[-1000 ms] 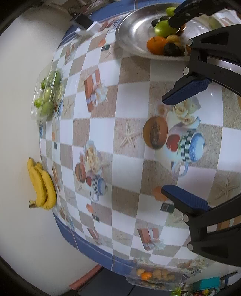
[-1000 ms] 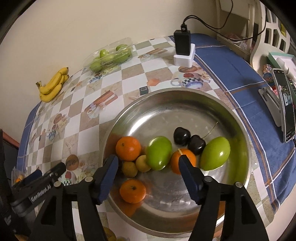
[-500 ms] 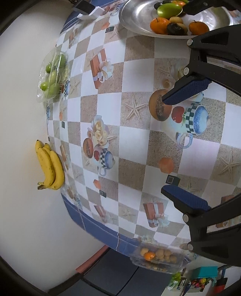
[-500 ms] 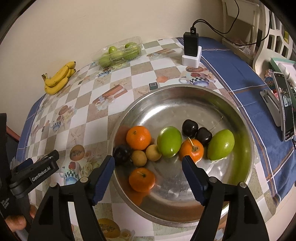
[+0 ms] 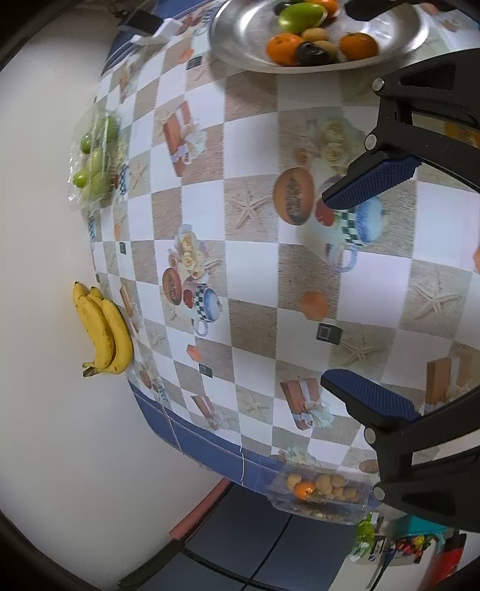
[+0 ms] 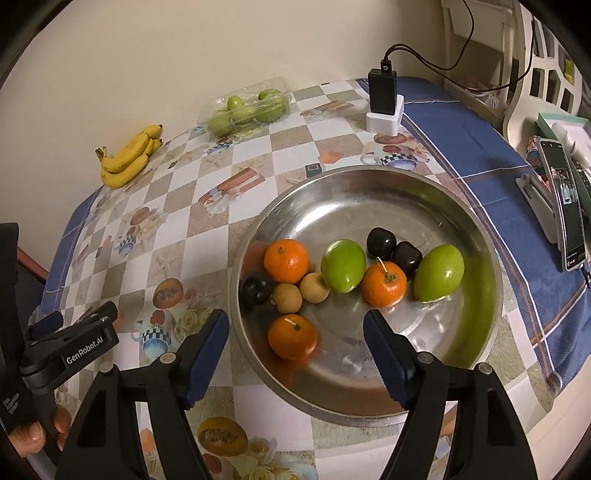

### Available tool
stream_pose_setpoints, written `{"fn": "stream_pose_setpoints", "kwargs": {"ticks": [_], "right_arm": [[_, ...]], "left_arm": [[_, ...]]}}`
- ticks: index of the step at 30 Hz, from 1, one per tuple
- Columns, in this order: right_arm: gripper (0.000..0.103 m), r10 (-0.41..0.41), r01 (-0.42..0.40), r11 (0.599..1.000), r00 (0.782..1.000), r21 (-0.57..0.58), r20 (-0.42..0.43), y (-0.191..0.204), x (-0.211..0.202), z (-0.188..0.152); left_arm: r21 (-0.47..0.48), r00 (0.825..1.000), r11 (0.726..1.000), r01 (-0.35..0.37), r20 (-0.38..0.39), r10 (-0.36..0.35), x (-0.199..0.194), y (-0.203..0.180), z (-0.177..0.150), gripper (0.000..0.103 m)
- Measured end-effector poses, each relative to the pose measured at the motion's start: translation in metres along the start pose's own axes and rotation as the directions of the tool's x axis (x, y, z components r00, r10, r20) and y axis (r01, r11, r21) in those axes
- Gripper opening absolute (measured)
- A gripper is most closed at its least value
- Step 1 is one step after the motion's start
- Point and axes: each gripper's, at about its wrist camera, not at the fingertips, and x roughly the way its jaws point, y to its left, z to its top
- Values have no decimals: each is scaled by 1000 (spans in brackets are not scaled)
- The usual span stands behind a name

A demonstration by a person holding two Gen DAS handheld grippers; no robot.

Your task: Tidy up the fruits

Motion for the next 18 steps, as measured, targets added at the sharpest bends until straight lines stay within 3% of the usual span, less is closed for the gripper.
{"fn": "stream_pose_setpoints", "kwargs": {"ticks": [9,18], "right_arm": [[76,-10,9,1000,1000,-20,-11,4,-9,-13],[76,-23,23,999,1000,-49,-11,11,-21,-22]], "left_arm": [[23,999,999,23,-24,-22,-12,4,-18,90],[-13,996,996,87,-29,-87,-28,17,-33,90]]}}
